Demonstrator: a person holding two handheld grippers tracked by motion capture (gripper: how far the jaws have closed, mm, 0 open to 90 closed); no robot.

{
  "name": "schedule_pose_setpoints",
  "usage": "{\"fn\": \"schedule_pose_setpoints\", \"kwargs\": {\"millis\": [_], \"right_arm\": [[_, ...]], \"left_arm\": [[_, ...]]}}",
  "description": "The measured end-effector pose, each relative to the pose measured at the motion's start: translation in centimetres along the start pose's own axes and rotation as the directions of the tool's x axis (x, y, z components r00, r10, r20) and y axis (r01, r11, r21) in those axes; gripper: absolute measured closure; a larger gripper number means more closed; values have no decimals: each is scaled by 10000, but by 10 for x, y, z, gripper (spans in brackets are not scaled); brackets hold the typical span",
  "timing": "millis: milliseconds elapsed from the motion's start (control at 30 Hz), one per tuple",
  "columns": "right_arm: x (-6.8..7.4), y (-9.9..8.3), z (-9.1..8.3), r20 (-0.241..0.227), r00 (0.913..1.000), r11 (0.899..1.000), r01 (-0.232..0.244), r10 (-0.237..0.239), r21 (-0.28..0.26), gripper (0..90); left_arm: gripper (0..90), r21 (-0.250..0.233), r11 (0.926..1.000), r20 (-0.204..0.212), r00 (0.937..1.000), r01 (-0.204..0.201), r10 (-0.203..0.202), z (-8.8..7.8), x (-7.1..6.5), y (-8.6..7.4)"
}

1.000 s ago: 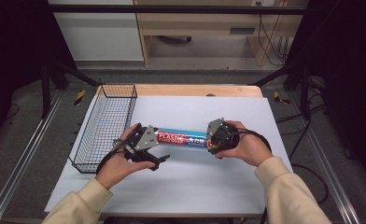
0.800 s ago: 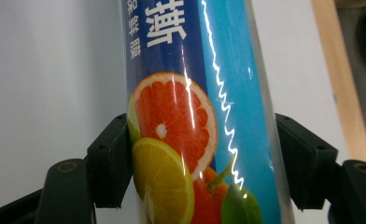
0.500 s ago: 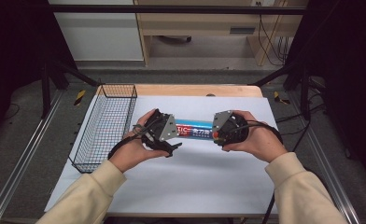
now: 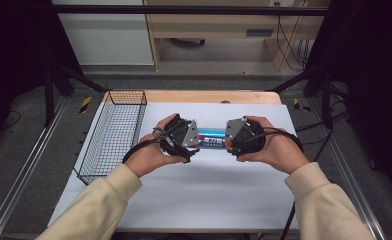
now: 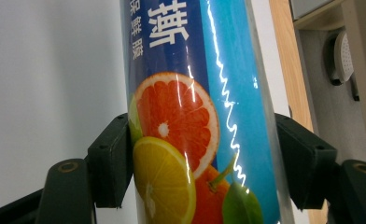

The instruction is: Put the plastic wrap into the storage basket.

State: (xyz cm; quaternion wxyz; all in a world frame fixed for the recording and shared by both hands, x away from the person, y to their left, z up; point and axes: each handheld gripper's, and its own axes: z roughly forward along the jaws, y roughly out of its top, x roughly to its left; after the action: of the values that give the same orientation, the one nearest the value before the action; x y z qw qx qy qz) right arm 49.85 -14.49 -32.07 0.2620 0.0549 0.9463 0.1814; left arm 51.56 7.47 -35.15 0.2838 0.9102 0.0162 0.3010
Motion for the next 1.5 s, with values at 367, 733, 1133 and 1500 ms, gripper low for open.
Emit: {"fn": "schedule_pose_setpoints", "kwargs": {"millis": [367,733,1133,1500], "right_arm": [[3,11,-4,120,9996,9997,243,-243,13,296],[5,14,2,-40,9995,9994,311,-312,-124,297],[11,16,9,-357,9984,9984,420,-434,-374,294],[14,15,12,400,9967,9971,713,-703,-247,99]], "left_arm": [[223,774,9968,304,9994,-216,193,-2,1,5],[235,850,9959,493,9985,-295,253,-1,0,1],[266,893,9953,434,9985,-385,348,-8,-12,-6],[272,1133,9933,169,9996,-225,208,-15,-15,-14]]}}
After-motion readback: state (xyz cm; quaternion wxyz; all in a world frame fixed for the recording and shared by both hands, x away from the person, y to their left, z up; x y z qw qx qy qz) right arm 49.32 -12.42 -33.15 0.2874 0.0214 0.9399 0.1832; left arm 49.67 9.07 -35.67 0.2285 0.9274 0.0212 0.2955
